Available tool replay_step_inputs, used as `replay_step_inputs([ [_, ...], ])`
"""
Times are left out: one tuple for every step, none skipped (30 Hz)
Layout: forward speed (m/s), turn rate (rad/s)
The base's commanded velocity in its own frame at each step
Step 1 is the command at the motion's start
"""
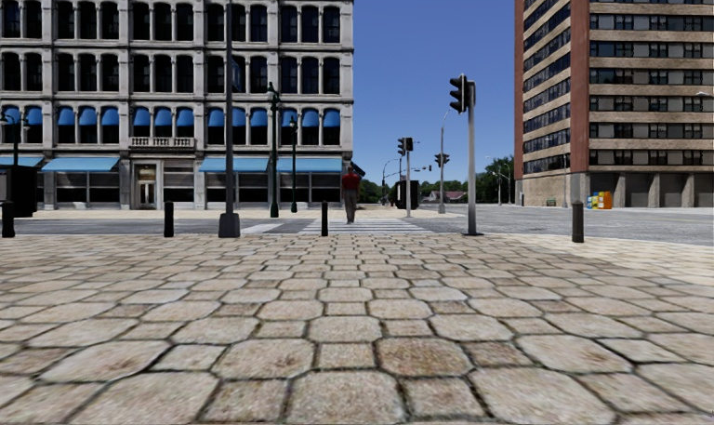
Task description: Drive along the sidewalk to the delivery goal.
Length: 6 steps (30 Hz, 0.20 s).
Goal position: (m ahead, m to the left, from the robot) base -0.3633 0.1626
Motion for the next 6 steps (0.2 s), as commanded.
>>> replay_step_inputs([
  [0.00, 0.00],
  [0.00, 0.00],
  [0.00, 0.00],
  [0.00, 0.00],
  [0.00, 0.00],
  [0.00, 0.00],
])
